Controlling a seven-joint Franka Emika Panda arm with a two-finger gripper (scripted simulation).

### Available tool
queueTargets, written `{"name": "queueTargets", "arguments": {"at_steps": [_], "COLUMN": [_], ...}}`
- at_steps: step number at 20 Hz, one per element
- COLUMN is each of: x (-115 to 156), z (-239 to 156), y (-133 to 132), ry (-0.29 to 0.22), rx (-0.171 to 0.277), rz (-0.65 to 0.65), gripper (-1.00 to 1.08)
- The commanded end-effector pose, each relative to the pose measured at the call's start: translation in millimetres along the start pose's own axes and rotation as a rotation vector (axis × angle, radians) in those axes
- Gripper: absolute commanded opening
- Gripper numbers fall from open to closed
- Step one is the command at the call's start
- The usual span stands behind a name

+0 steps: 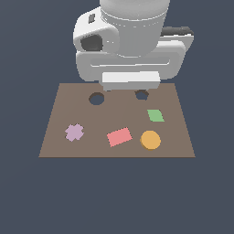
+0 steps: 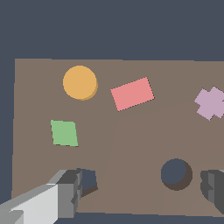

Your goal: Insert a designated object into the corresponding slot on a board.

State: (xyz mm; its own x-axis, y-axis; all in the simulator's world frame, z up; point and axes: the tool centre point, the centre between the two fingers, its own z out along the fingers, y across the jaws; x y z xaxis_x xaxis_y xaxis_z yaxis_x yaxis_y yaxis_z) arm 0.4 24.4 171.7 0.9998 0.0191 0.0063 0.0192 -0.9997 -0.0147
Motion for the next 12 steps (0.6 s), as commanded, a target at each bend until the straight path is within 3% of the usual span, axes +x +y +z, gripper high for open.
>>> {"name": "queueTargets", "arguments": {"at_steps": [1,12], "x": [0,5], "z": [0,10], "y": [0,-10], "ry": [0.000,0.000], "rx": [0.000,-0.002], "rz": [0.000,0.065], "gripper": [1.00,1.00]}}
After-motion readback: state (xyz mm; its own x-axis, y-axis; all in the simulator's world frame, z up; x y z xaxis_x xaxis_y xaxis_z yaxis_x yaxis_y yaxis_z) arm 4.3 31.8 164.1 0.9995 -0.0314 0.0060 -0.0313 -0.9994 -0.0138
